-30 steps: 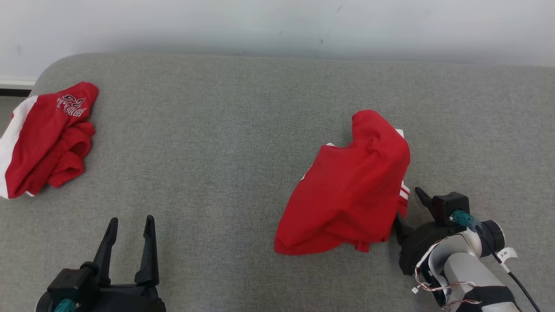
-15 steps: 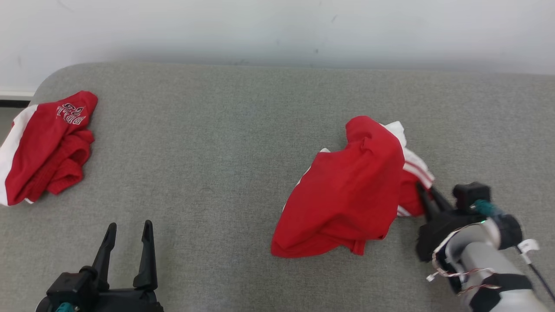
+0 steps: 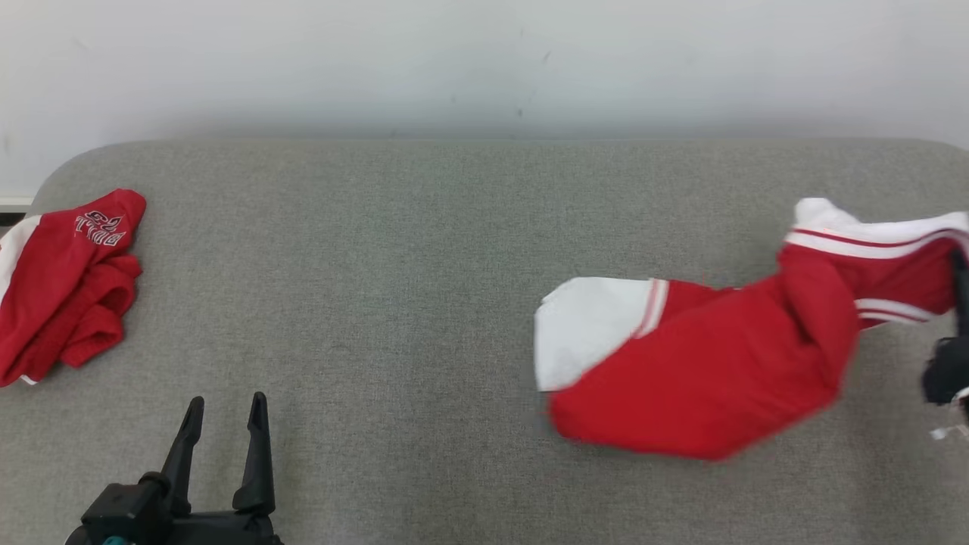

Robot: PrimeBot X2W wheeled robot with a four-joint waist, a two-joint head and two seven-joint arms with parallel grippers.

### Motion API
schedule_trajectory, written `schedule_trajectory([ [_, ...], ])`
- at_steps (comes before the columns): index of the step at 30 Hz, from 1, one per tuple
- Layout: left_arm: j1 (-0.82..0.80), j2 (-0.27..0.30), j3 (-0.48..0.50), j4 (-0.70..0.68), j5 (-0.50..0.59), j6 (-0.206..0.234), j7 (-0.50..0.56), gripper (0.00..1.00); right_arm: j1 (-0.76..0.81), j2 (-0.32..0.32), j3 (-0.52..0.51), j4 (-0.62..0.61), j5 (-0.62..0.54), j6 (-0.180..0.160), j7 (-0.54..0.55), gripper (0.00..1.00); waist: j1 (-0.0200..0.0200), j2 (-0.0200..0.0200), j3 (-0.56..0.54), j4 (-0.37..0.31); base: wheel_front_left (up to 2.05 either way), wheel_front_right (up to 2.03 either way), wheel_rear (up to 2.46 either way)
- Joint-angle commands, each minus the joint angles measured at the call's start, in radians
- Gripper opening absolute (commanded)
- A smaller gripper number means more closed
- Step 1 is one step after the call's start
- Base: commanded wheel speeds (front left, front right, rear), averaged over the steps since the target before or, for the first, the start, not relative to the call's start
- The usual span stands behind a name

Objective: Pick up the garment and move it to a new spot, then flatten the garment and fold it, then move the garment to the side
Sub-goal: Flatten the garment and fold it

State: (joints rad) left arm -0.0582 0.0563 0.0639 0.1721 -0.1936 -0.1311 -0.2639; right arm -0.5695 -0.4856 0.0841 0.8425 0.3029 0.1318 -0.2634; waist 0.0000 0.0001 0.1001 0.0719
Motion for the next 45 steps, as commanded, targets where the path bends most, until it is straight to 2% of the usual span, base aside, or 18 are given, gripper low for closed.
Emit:
schedule_trajectory([
  [1,0.010,-0.001,0.004,-0.004,0.001,0.002,-0.001,1.00,0.008,-0.022,-0.017,-0.010,-0.007,-0.002,-0.002,0.00,0.0000,-0.0001,-0.003,-0.002,0.00,0.00,0.00],
  [6,0.019,-0.002,0.008,-0.004,0.003,0.001,-0.001,1.00,0.026,-0.047,-0.085,-0.064,-0.037,-0.002,-0.002,0.00,0.0000,-0.0001,-0.014,-0.005,0.00,0.00,0.00],
  [12,0.027,-0.004,0.007,0.000,0.004,0.001,-0.001,1.00,0.053,0.013,-0.090,-0.160,-0.079,-0.002,0.015,0.00,0.0000,-0.0001,-0.034,-0.002,0.00,0.00,0.00],
  [19,0.036,-0.005,0.008,-0.002,0.003,0.002,-0.001,1.00,0.037,0.084,-0.018,-0.257,-0.081,-0.002,0.040,0.00,0.0000,-0.0001,-0.056,0.016,0.00,0.00,0.00],
  [28,0.039,-0.006,-0.010,0.004,-0.007,0.003,-0.001,1.00,-0.090,0.230,0.207,-0.341,-0.072,-0.002,0.051,0.00,0.0000,-0.0001,-0.074,0.064,0.00,0.00,0.00],
  [35,0.039,-0.006,-0.021,0.008,-0.015,0.006,-0.001,1.00,-0.164,0.361,0.440,-0.266,-0.035,-0.002,0.028,0.00,0.0000,-0.0001,-0.067,0.123,0.00,0.00,0.00],
  [36,0.036,-0.006,-0.018,0.010,-0.018,0.006,-0.001,1.00,-0.172,0.389,0.500,-0.234,-0.019,-0.002,0.020,0.00,0.0000,-0.0001,-0.061,0.138,0.00,0.00,0.00],
  [37,0.036,-0.006,-0.018,0.010,-0.018,0.006,-0.001,1.00,-0.172,0.389,0.500,-0.234,-0.019,-0.002,0.020,0.00,0.0000,-0.0001,-0.061,0.138,0.00,0.00,0.00],
  [43,0.026,-0.006,-0.020,0.013,-0.023,0.006,-0.001,1.00,-0.136,0.433,0.684,-0.128,0.041,-0.002,0.003,0.00,0.0000,-0.0001,-0.044,0.161,0.00,0.00,0.00],
  [45,0.019,-0.006,-0.022,0.016,-0.025,0.005,-0.001,1.00,-0.113,0.437,0.761,-0.130,0.093,-0.002,0.000,0.00,0.0000,-0.0001,-0.040,0.166,0.00,0.00,0.00],
])
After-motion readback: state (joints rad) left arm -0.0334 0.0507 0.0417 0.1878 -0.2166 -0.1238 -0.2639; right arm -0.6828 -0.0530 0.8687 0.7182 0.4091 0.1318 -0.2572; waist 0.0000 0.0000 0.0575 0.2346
